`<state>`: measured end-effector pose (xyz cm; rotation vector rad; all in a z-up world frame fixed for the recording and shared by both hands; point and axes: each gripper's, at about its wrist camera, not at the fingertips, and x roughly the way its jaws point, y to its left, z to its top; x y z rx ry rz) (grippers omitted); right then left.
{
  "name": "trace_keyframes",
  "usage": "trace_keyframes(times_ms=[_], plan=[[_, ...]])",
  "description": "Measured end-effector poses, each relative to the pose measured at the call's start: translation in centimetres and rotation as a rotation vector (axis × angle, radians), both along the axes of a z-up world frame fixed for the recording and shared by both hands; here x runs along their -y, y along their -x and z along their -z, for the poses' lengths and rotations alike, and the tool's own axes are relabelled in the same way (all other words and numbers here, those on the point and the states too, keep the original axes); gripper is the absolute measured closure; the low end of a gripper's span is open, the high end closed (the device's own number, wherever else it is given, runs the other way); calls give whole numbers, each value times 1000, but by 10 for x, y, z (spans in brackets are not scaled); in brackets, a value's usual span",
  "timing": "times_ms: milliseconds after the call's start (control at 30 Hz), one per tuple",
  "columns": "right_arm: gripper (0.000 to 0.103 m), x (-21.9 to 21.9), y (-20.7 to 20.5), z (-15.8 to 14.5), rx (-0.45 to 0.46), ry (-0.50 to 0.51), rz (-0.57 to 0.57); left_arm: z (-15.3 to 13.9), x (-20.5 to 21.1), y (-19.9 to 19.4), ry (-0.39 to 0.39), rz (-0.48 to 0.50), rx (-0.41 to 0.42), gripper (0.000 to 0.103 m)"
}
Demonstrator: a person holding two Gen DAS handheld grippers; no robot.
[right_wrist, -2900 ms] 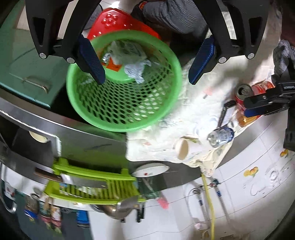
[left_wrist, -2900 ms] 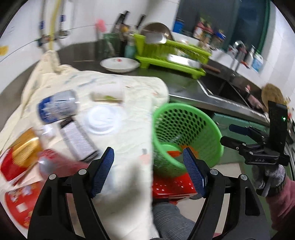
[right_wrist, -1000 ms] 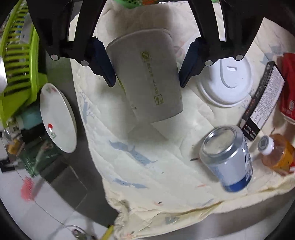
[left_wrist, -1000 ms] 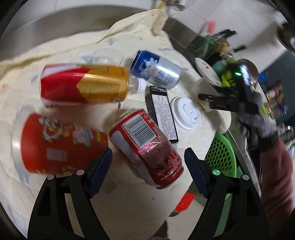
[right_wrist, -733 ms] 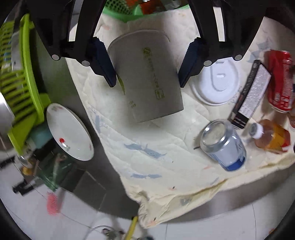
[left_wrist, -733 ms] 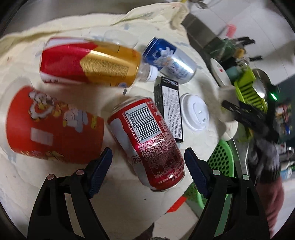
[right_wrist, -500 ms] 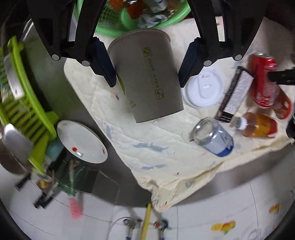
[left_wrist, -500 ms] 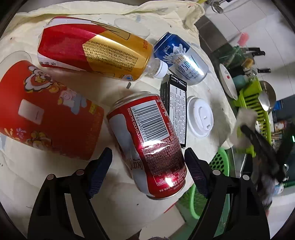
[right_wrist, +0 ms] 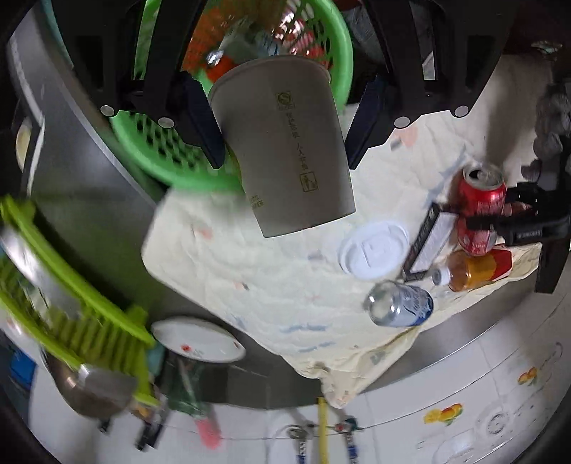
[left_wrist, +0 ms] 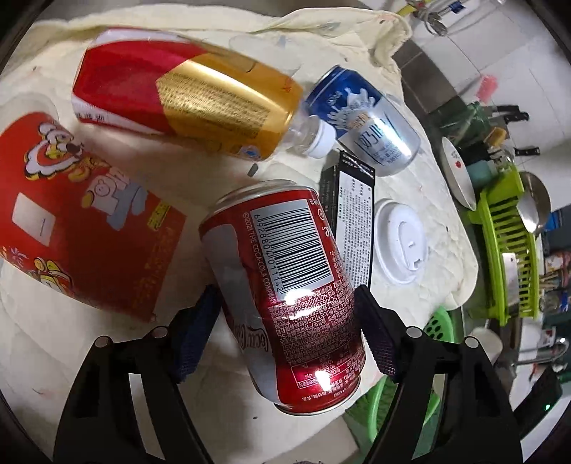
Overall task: Collect trash
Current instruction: 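Carry the paper cup over the basket with right gripper while left gripper grasps red can, then drop the paper cup in the basket with right gripper while left drops the Coke can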
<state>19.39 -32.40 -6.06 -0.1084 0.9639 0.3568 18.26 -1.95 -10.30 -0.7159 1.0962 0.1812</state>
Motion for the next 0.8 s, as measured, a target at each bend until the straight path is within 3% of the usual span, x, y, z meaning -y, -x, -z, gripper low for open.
trace_keyframes(times_ms=[233, 400, 733, 800], plan=[[37, 45, 25, 22, -43, -26, 146, -23, -1, 16, -87, 30, 86, 29], [36, 69, 25, 42, -74, -29, 243, -43, 3, 30, -95, 79, 145, 29], [35, 85, 14, 71, -83, 19, 323, -78, 61, 34, -65, 322, 251, 29], [28, 86, 16, 71, -66, 19, 331, -79, 75, 30, -47, 383, 262, 29]])
